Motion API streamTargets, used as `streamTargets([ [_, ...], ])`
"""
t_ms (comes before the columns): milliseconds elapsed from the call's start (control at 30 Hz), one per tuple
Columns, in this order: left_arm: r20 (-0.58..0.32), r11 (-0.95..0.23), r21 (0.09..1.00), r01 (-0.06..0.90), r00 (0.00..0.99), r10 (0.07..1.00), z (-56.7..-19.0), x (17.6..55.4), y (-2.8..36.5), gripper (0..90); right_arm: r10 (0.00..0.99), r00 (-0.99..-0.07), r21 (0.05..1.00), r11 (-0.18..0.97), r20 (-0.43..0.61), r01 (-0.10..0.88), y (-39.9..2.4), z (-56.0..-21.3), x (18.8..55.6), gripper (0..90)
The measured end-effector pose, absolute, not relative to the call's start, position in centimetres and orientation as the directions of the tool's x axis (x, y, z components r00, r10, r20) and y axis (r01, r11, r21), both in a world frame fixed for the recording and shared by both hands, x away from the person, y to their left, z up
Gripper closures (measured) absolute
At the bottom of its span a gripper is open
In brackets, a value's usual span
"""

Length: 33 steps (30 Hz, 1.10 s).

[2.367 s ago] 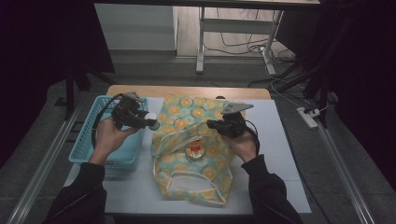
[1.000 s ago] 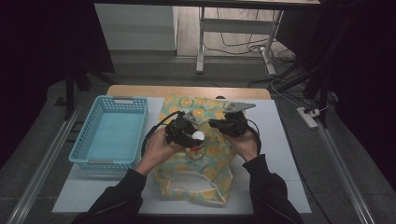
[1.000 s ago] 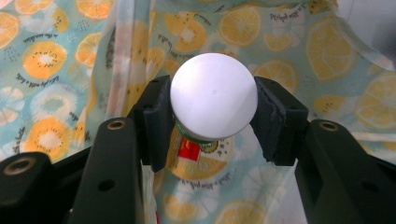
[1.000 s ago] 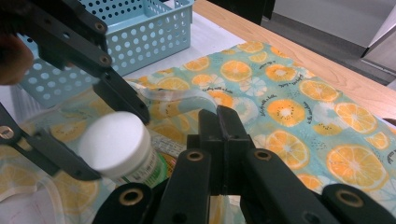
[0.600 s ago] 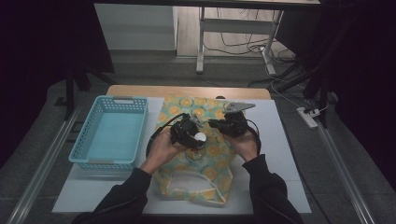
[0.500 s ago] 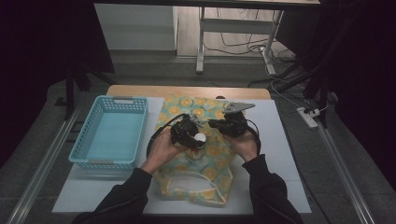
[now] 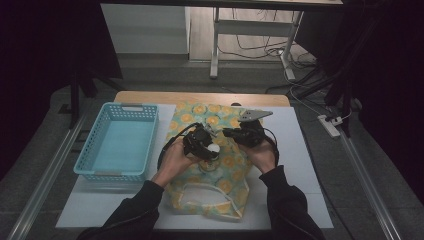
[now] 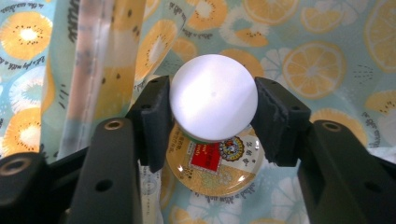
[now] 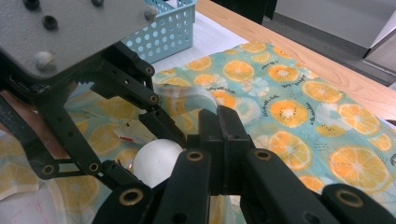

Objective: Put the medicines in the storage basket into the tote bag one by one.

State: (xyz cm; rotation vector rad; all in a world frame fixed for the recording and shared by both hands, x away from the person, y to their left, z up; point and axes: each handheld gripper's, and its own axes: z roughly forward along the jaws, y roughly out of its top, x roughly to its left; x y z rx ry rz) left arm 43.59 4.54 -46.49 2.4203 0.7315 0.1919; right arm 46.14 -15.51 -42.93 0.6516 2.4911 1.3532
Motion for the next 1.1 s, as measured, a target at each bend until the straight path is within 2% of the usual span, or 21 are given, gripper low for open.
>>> streamTargets([
  [200,-0.056,-0.635,0.611,0.472,0.826,0.56,-46.0,43.6,4.9,36.6,0.486,-0.874,0.839,0.473,0.008,0.271,-15.6,-42.9,46.1,90.0],
  [467,-0.127,-0.586,0.663,0.466,0.841,0.526,-45.0,42.5,5.9,23.5,0.485,-0.874,0.841,0.47,0.008,0.268,-15.6,-42.8,46.1,90.0],
  [867,-0.187,-0.527,0.711,0.465,0.848,0.496,-44.6,40.3,7.7,4.7,0.482,-0.876,0.837,0.478,0.004,0.267,-15.4,-42.9,46.0,90.0],
  [1100,-0.194,-0.507,0.734,0.452,0.855,0.481,-44.9,39.1,8.8,2.4,0.479,-0.878,0.836,0.481,0.002,0.264,-15.3,-43.0,45.9,90.0],
])
